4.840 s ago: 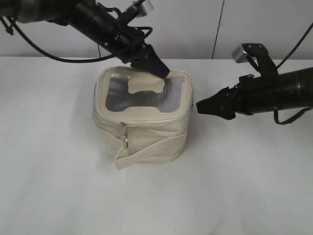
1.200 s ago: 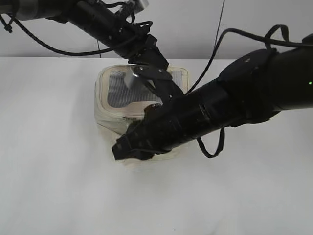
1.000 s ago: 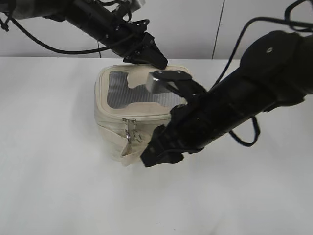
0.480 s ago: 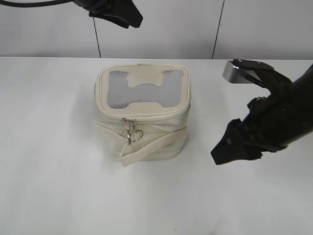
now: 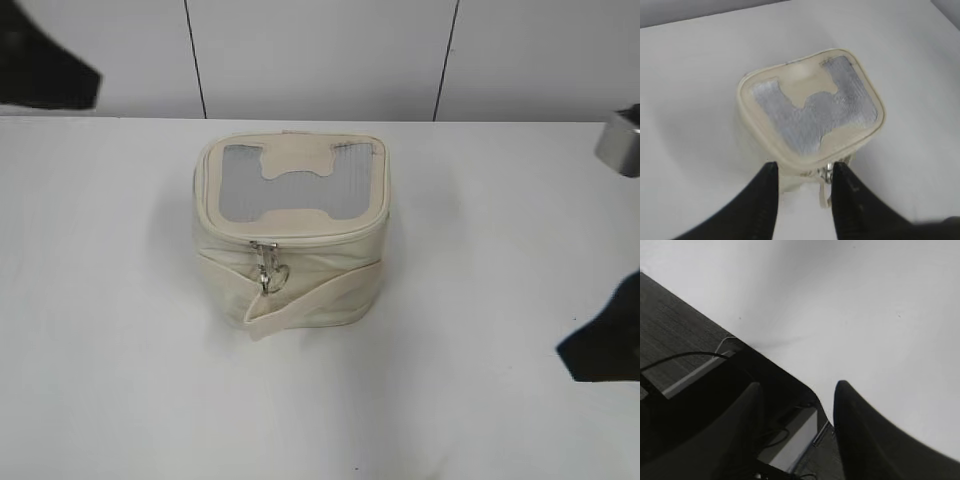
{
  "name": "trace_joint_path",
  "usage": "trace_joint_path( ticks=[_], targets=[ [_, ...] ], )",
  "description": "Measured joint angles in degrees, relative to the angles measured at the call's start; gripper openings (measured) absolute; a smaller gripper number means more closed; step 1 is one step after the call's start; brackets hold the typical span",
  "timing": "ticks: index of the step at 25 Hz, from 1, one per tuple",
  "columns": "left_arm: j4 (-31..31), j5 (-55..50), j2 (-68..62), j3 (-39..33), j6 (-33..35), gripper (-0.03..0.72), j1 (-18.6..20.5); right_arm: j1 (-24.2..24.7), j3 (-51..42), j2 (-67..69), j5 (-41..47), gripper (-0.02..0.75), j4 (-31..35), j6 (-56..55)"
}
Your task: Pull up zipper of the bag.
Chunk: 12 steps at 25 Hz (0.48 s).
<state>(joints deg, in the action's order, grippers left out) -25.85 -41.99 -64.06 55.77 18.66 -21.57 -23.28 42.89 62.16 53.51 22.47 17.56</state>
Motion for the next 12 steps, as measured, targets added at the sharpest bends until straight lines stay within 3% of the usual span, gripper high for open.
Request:
trace_joint_path(
  ticks=[6,12],
  targets=[
    [16.87,-8.27,33.38,-13.01,-20.57,0.286,0.0,0.0,-4.18,-16.91,6.39,0.369,-9.7,-6.89],
    [26.28,-22.23,54.85,-18.22,-26.91,0.278,0.0,0.0,-12.54,-35.86,7.08,0.369,-14.98,-9.27]
  ],
)
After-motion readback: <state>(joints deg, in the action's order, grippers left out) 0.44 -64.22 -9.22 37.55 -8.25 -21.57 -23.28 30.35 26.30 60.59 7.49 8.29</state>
